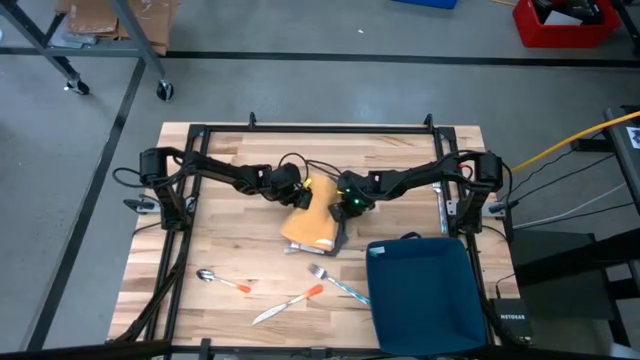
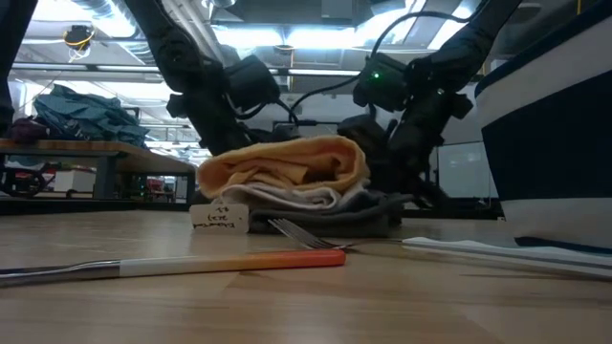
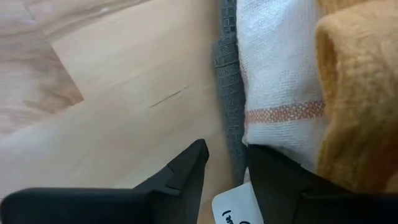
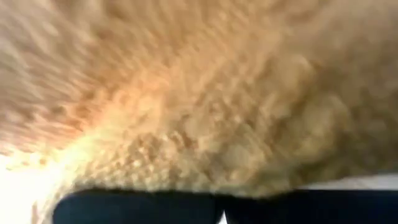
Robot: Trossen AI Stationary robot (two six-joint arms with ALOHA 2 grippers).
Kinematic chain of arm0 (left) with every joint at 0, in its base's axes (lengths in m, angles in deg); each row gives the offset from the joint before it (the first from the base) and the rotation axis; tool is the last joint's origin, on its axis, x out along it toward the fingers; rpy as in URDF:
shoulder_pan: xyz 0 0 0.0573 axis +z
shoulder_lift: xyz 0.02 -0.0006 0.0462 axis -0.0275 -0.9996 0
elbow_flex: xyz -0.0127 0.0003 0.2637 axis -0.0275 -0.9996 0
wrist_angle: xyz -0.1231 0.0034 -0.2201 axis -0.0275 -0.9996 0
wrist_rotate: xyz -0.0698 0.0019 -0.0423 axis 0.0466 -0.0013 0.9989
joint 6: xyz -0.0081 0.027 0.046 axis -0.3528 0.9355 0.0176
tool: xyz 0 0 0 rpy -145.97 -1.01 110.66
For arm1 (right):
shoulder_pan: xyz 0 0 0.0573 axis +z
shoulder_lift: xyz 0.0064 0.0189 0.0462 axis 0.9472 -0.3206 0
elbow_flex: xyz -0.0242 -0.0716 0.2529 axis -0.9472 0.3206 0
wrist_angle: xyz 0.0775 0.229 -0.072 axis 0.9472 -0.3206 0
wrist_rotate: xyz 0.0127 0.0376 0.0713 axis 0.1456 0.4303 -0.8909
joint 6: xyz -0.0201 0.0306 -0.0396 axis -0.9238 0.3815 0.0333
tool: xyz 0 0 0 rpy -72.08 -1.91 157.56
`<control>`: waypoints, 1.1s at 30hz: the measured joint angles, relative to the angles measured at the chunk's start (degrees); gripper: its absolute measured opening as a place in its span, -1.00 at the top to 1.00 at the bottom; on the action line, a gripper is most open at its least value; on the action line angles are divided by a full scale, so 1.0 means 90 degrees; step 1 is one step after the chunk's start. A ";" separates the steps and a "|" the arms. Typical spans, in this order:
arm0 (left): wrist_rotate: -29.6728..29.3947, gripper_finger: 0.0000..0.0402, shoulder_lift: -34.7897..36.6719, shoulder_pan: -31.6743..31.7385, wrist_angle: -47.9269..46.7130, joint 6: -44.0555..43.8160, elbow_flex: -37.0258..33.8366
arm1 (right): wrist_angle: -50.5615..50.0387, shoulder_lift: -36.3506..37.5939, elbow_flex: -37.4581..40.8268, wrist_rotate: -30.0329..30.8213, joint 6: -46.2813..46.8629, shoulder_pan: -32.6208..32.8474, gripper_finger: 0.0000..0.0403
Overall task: Fold towel
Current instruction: Put the stacked towels into the laundry bin
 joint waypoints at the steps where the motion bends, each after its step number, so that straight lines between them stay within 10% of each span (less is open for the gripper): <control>1: 0.0034 0.44 -0.0002 0.0039 -0.0021 0.0009 -0.0002 | -0.0061 0.0000 0.0003 0.0013 0.0001 0.0000 0.96; 22: -0.0208 0.79 -0.0082 -0.0892 0.0374 -0.0513 -0.0046 | 0.0037 -0.0005 0.0030 0.0060 0.0002 -0.0002 0.96; 33: -0.0177 0.79 -0.0777 -0.1495 0.2308 -0.1010 -0.0070 | 0.1450 -0.0518 0.0054 0.0045 0.0195 0.0494 0.96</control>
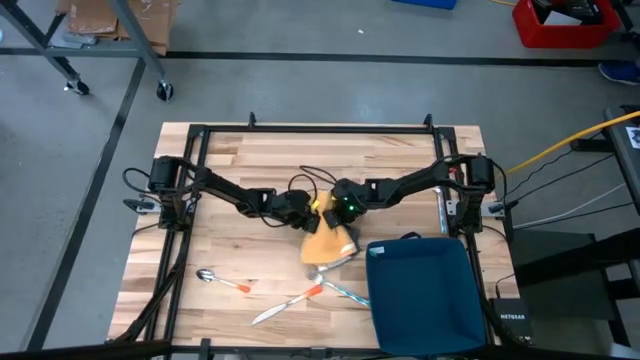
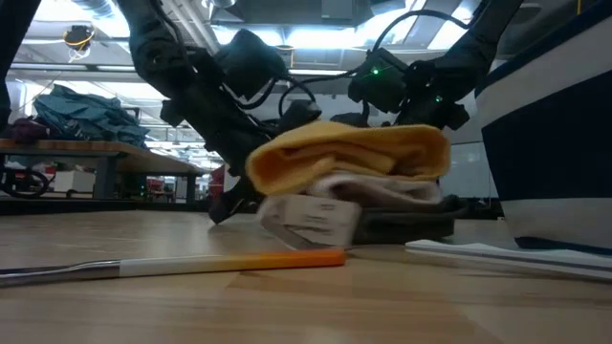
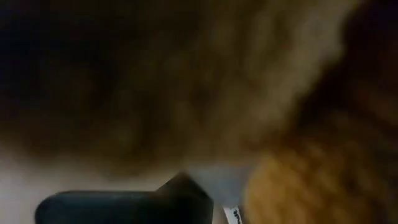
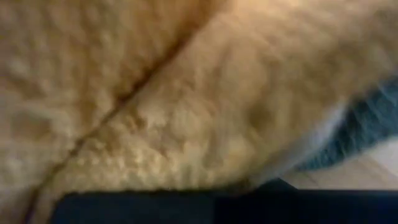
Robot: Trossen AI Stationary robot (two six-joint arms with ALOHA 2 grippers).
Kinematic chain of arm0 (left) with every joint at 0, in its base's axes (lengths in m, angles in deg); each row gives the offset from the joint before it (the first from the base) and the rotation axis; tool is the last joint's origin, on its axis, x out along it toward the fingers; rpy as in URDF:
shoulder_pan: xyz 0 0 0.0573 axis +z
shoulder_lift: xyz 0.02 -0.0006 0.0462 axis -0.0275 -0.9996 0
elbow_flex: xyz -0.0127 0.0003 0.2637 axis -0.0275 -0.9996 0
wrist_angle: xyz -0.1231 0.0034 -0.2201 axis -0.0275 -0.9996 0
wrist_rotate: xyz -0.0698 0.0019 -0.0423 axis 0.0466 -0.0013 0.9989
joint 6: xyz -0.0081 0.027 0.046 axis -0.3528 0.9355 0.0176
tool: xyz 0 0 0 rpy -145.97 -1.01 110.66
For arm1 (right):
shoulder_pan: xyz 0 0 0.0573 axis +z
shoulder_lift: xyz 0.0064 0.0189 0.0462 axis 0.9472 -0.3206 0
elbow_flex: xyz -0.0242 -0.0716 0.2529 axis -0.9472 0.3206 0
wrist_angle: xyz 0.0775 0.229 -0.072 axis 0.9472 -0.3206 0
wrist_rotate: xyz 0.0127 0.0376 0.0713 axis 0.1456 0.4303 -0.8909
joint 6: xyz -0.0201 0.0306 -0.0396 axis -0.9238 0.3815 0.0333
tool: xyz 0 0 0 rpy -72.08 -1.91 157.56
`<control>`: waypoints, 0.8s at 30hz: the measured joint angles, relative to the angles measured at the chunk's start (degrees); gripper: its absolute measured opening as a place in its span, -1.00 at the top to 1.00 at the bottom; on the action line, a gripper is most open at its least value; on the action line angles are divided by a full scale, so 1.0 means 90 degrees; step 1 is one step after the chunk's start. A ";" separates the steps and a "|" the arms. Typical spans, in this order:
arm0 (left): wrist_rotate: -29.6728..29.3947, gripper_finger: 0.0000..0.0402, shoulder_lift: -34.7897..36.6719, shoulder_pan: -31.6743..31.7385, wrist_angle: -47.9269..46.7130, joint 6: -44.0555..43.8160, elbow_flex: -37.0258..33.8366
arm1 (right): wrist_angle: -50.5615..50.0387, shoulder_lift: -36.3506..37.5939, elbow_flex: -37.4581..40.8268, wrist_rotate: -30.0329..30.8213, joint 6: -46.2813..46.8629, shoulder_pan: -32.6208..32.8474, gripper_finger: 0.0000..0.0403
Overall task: Fold towel
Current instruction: Put the stacked towels into the laundry bin
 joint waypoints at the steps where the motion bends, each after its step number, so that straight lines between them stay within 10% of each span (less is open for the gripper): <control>1: -0.0024 0.79 -0.0012 -0.0045 0.0022 -0.0004 0.0001 | 0.0044 -0.0025 0.0000 0.0049 -0.0002 0.0051 0.96; 24: -0.0363 0.98 0.0764 -0.0325 0.0585 0.0165 0.0026 | -0.0722 0.1245 0.0012 -0.0338 -0.0239 0.0124 0.96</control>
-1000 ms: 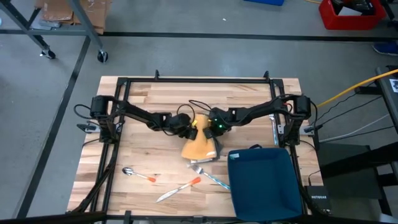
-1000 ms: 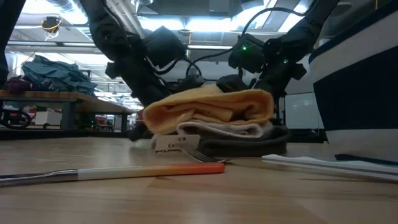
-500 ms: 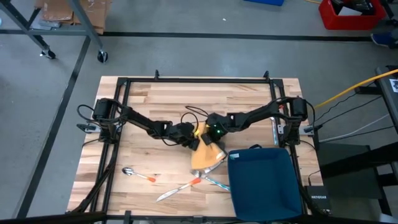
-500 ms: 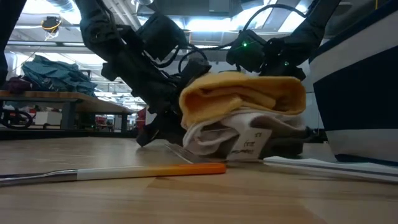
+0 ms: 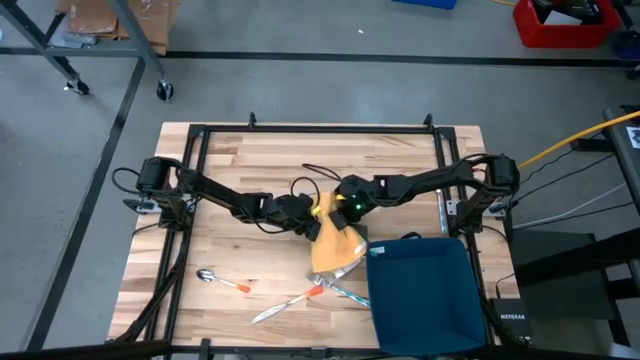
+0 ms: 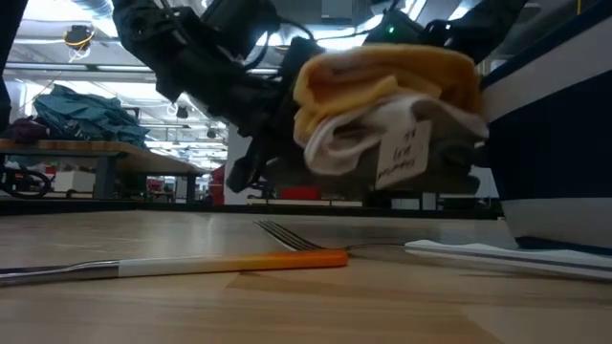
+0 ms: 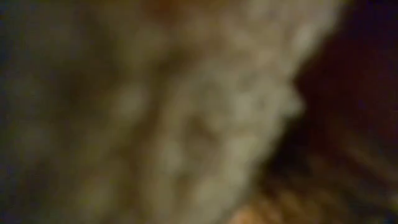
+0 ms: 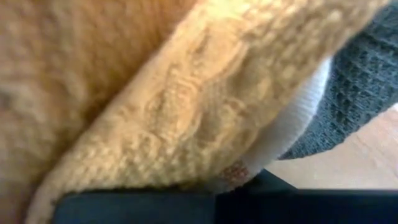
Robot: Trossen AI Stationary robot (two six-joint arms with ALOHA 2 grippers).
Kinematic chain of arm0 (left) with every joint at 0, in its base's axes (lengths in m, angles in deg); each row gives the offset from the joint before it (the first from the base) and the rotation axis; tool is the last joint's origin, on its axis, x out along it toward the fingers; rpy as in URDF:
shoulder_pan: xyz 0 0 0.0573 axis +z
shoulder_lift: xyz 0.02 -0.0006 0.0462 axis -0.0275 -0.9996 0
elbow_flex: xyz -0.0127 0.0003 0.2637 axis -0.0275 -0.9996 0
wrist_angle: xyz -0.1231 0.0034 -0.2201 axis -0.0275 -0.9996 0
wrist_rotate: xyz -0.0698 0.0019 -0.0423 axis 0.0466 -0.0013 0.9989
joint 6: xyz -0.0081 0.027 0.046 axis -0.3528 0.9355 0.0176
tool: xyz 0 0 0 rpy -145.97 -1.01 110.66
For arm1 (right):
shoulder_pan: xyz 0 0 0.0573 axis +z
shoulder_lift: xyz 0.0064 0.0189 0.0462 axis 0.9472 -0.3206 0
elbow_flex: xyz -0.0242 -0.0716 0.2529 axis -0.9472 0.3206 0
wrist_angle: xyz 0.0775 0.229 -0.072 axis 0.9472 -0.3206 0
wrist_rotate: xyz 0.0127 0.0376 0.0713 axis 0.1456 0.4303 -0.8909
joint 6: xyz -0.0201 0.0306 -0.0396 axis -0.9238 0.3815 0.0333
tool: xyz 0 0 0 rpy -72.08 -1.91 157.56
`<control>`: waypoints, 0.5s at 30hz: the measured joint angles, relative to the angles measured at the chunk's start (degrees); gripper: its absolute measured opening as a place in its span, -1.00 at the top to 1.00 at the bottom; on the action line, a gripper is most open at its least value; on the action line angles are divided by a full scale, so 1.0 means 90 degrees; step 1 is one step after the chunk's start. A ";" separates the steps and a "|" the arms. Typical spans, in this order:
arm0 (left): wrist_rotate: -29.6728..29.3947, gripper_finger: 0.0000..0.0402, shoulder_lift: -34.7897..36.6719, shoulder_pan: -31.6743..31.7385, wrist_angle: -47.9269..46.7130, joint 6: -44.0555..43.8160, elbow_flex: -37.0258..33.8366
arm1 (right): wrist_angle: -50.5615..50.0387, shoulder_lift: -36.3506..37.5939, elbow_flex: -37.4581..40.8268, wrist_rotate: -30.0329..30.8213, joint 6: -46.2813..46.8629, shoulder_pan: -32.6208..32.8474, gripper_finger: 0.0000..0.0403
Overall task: Fold towel
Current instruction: Put the stacked towels into the laundry bin
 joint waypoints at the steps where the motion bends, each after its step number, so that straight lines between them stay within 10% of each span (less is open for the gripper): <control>1: -0.0018 0.99 0.0019 -0.0008 0.0101 0.0009 0.0019 | -0.0123 0.0093 0.0000 -0.0011 -0.0001 0.0003 0.96; 15: -0.0071 0.99 0.0568 0.0003 0.0424 0.0541 0.0285 | -0.0460 0.1203 -0.0015 0.0163 -0.0134 0.0001 0.96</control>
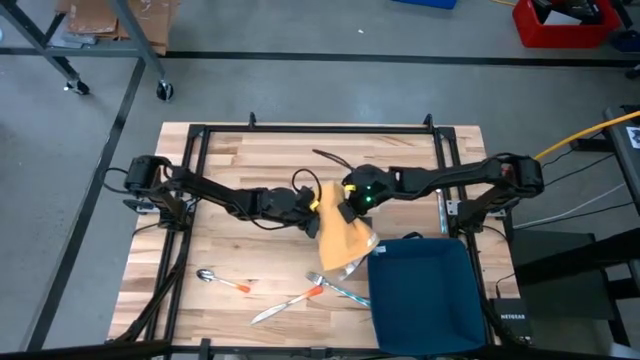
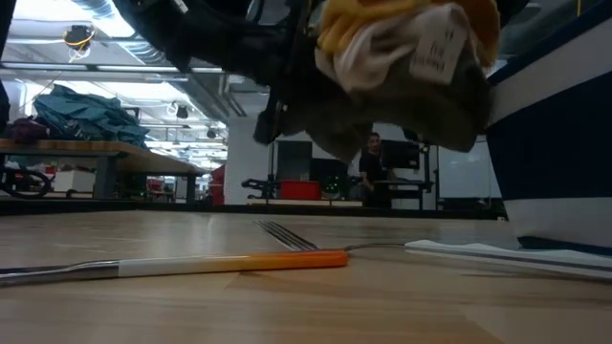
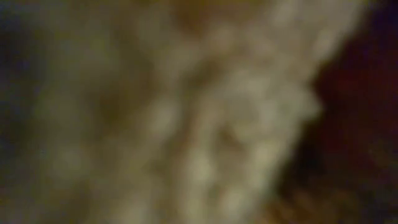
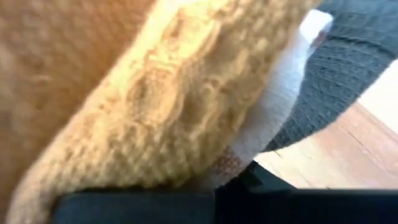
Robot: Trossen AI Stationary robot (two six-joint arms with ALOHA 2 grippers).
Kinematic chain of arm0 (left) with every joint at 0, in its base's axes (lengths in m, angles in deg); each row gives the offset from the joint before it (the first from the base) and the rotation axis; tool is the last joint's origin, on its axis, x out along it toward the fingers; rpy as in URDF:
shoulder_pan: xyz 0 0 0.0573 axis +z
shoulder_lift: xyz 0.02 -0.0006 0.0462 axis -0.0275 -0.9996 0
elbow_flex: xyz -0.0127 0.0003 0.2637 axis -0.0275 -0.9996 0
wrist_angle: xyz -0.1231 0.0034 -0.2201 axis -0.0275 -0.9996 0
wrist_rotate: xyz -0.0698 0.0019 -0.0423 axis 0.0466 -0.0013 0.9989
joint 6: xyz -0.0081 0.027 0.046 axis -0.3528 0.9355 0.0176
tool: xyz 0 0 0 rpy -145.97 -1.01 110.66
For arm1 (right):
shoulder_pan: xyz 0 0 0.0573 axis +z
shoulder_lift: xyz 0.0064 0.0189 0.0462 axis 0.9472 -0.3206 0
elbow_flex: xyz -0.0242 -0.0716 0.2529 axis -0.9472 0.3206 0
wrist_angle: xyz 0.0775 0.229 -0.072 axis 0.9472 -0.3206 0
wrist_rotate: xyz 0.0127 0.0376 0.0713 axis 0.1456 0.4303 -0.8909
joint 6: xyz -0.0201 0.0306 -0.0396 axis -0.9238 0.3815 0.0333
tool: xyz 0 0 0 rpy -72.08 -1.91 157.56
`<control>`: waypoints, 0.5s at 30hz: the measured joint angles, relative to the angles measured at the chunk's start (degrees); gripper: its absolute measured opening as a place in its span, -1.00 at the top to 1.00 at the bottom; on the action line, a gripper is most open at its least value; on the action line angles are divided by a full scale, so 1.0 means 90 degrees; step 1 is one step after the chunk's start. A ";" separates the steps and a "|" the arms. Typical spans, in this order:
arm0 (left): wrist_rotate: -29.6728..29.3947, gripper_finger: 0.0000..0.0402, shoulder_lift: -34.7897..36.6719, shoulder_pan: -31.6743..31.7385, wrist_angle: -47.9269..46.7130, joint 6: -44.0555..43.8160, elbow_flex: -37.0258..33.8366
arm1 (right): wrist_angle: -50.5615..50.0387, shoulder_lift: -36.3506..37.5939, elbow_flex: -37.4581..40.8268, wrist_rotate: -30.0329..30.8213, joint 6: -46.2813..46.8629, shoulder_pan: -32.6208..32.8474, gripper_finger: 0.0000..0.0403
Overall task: Fold towel
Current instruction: Put the stacked towels into the laundry bin
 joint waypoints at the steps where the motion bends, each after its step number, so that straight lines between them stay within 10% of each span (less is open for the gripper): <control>1: -0.0001 0.99 0.0018 0.0000 0.0152 -0.0002 0.0000 | 0.0018 0.0078 0.0000 0.0004 0.0000 0.0000 0.96; 15: -0.0024 0.98 0.0094 -0.0281 0.0452 0.0374 0.1037 | 0.0490 0.1171 -0.0034 0.0134 0.0080 0.0353 0.96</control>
